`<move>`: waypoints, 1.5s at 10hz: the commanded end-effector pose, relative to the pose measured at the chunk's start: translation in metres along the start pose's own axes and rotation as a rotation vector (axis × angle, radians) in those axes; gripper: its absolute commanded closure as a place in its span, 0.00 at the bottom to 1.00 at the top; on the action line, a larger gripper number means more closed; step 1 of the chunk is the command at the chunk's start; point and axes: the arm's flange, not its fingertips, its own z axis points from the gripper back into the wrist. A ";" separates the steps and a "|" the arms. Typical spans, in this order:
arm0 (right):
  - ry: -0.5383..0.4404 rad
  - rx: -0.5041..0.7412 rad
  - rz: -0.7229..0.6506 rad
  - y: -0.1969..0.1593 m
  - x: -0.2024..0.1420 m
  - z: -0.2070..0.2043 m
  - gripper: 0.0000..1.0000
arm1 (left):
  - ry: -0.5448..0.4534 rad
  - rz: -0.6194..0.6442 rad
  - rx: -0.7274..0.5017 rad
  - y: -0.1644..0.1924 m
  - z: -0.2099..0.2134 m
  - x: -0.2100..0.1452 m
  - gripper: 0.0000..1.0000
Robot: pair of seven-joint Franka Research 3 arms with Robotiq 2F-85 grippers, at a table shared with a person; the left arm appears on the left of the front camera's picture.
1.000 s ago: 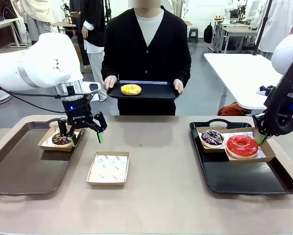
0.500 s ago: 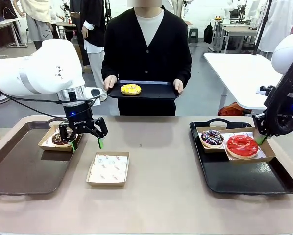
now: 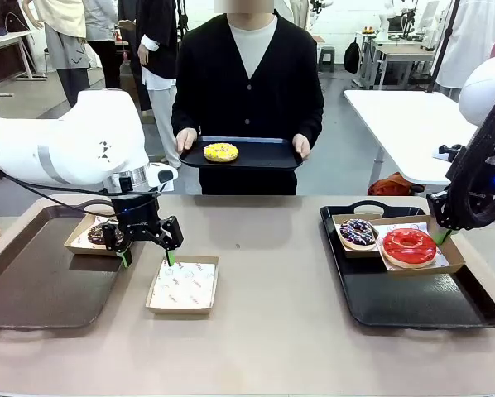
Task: Individually package the donuts and arrange them on the tray.
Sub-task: Place the picked Paper togo box on the Handle tray while simultaneously picking up another Paper togo box from the table with the other hand.
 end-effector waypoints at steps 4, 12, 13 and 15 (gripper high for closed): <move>-0.007 0.001 0.000 0.000 0.000 0.003 0.98 | -0.047 -0.008 -0.009 -0.004 -0.003 0.001 0.00; 0.000 0.000 0.000 0.000 0.000 0.000 0.98 | -0.047 -0.008 -0.008 -0.003 -0.004 0.000 0.00; -0.006 -0.034 0.001 0.001 -0.004 -0.009 0.98 | -0.061 -0.015 -0.026 0.001 -0.004 -0.001 0.00; 0.013 -0.085 -0.021 0.000 -0.010 -0.029 0.98 | -0.107 -0.023 -0.018 -0.003 -0.008 -0.004 0.00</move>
